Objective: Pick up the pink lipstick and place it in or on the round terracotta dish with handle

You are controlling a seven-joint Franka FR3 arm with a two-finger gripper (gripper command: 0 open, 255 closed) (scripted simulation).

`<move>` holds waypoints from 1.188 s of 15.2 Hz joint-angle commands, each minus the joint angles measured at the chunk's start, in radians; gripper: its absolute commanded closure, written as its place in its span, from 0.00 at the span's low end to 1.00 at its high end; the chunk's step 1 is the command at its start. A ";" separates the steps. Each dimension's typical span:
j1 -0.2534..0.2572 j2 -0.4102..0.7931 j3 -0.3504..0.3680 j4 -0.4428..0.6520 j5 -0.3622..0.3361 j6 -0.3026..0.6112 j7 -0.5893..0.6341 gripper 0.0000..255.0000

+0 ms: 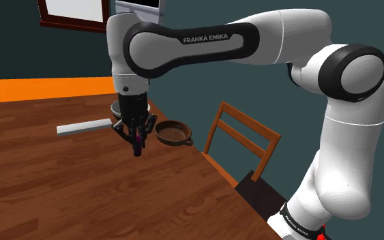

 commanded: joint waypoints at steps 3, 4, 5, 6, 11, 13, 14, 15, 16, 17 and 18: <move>-0.016 -0.016 -0.005 0.019 0.005 -0.036 -0.021 1.00; -0.033 -0.026 -0.012 0.008 0.006 -0.036 -0.043 1.00; -0.049 -0.034 -0.019 -0.001 0.008 -0.037 -0.066 1.00; -0.064 -0.042 -0.027 -0.009 0.009 -0.038 -0.088 1.00; -0.138 -0.066 -0.067 -0.029 0.006 -0.048 -0.198 1.00; -0.165 -0.068 -0.083 -0.028 0.002 -0.054 -0.241 1.00; -0.178 -0.068 -0.092 -0.026 -0.001 -0.058 -0.263 1.00; -0.191 -0.067 -0.100 -0.022 -0.003 -0.061 -0.284 1.00; -0.204 -0.064 -0.108 -0.017 -0.007 -0.065 -0.304 1.00; -0.217 -0.061 -0.117 -0.011 -0.010 -0.070 -0.325 1.00; -0.229 -0.057 -0.125 -0.003 -0.014 -0.074 -0.345 1.00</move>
